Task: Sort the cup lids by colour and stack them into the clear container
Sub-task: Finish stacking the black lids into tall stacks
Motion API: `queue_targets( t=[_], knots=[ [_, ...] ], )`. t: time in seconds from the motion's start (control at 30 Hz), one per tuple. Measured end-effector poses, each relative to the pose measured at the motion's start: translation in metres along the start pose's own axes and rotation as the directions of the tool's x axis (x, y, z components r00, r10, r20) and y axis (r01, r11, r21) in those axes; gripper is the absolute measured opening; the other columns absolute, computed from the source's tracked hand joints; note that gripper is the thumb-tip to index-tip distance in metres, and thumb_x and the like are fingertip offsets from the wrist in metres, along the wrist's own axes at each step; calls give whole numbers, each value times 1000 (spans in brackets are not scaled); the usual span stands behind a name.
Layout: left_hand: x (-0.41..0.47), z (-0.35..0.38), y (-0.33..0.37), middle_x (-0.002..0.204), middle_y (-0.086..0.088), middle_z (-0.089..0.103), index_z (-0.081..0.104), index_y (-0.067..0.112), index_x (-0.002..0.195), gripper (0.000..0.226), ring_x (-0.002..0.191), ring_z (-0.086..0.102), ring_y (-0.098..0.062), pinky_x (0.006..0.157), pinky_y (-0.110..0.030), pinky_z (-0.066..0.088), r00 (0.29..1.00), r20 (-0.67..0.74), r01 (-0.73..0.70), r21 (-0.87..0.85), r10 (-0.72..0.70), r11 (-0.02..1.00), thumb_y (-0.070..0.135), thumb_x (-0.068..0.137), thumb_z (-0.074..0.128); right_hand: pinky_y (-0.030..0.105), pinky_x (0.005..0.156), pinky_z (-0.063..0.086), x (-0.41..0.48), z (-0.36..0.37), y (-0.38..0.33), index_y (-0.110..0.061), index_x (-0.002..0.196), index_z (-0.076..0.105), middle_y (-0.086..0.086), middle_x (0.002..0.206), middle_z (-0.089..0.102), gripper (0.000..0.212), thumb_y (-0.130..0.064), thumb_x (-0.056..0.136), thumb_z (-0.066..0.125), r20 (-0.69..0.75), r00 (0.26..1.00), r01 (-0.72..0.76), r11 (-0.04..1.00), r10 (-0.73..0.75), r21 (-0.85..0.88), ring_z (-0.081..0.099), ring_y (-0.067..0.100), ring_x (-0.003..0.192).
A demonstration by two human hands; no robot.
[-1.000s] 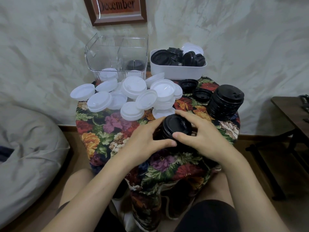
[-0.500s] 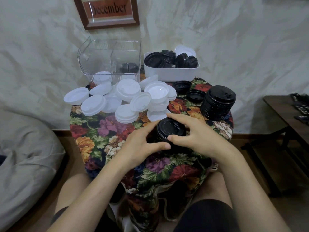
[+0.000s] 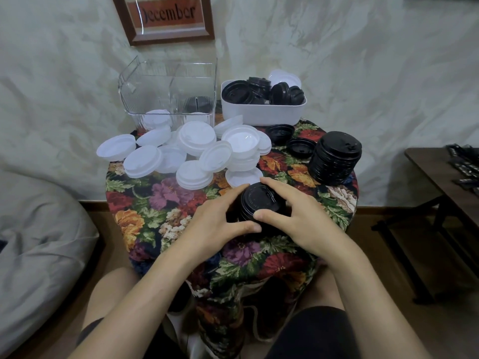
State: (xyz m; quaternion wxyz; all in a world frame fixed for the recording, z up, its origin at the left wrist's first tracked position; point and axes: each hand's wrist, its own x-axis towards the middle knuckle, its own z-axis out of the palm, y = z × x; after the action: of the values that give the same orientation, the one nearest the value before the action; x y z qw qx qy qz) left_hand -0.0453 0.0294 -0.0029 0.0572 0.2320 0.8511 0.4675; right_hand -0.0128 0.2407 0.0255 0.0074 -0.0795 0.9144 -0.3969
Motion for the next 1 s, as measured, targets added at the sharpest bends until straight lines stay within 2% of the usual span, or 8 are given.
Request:
queue_targets(
  t=[0.1, 0.23, 0.37, 0.53, 0.7, 0.83, 0.9, 1.0],
  knots=[
    [0, -1, 0, 131, 27, 65, 45, 57, 142, 82, 125, 59, 1, 108, -43, 47, 1000, 9, -15, 1, 15, 1000, 70, 68, 76, 37, 116, 40, -5, 7, -1, -42, 154, 41, -25, 154, 44, 76, -57, 87, 73, -77, 997, 14, 1000, -13, 13, 43, 1, 140],
    [-1, -2, 1, 131, 28, 65, 44, 57, 143, 78, 124, 59, 2, 107, -43, 48, 999, 23, -35, 10, 35, 999, 68, 72, 75, 38, 112, 43, -10, 15, 1, -46, 151, 41, -27, 150, 48, 76, -66, 83, 69, -142, 990, 17, 999, -10, 47, 47, 0, 137],
    [0, -3, 0, 133, 26, 64, 46, 53, 143, 76, 127, 58, 1, 109, -44, 47, 999, 40, -33, -4, 33, 999, 62, 74, 77, 27, 108, 42, -17, 16, 10, -56, 140, 41, -48, 131, 47, 68, -56, 83, 78, -125, 992, 14, 984, 9, 179, 45, -19, 125],
    [9, 5, 0, 137, 20, 64, 52, 46, 142, 75, 130, 58, -5, 111, -46, 46, 999, 52, -6, -101, 11, 995, 51, 74, 83, 35, 115, 43, -23, 10, 20, -53, 147, 43, -35, 144, 49, 69, -46, 88, 77, -135, 991, 23, 962, 15, 272, 46, -10, 134],
    [32, 23, 19, 133, 21, 66, 53, 42, 141, 75, 126, 60, -1, 110, -43, 48, 999, 49, -2, -136, 9, 991, 52, 73, 82, 32, 115, 42, -19, -15, 34, -44, 146, 49, -29, 144, 53, 67, -34, 88, 80, -217, 976, 36, 957, 28, 286, 48, -8, 134],
    [42, 31, 21, 136, 25, 63, 49, 47, 145, 75, 127, 59, 0, 108, -39, 49, 994, 111, -1, -92, 11, 996, 52, 77, 81, 38, 115, 43, -24, -15, 46, -50, 144, 47, -30, 144, 51, 64, -37, 90, 78, -238, 970, 26, 962, 42, 273, 49, -5, 135],
    [43, 25, 22, 143, 23, 59, 46, 44, 150, 77, 130, 56, 2, 108, -33, 48, 993, 117, 10, -109, 3, 994, 48, 82, 81, 39, 114, 43, -26, -10, 48, -54, 143, 45, -32, 143, 51, 64, -45, 89, 76, -260, 965, 27, 966, 43, 257, 48, -4, 135],
    [50, 11, 34, 144, 19, 59, 51, 30, 150, 57, 127, 55, 10, 110, -26, 47, 1000, 0, -13, -150, 13, 989, 34, 97, 69, 37, 114, 42, -25, -8, 48, -57, 143, 42, -34, 144, 48, 65, -54, 85, 73, -264, 963, 12, 967, 57, 255, 46, -5, 136]
  ],
)
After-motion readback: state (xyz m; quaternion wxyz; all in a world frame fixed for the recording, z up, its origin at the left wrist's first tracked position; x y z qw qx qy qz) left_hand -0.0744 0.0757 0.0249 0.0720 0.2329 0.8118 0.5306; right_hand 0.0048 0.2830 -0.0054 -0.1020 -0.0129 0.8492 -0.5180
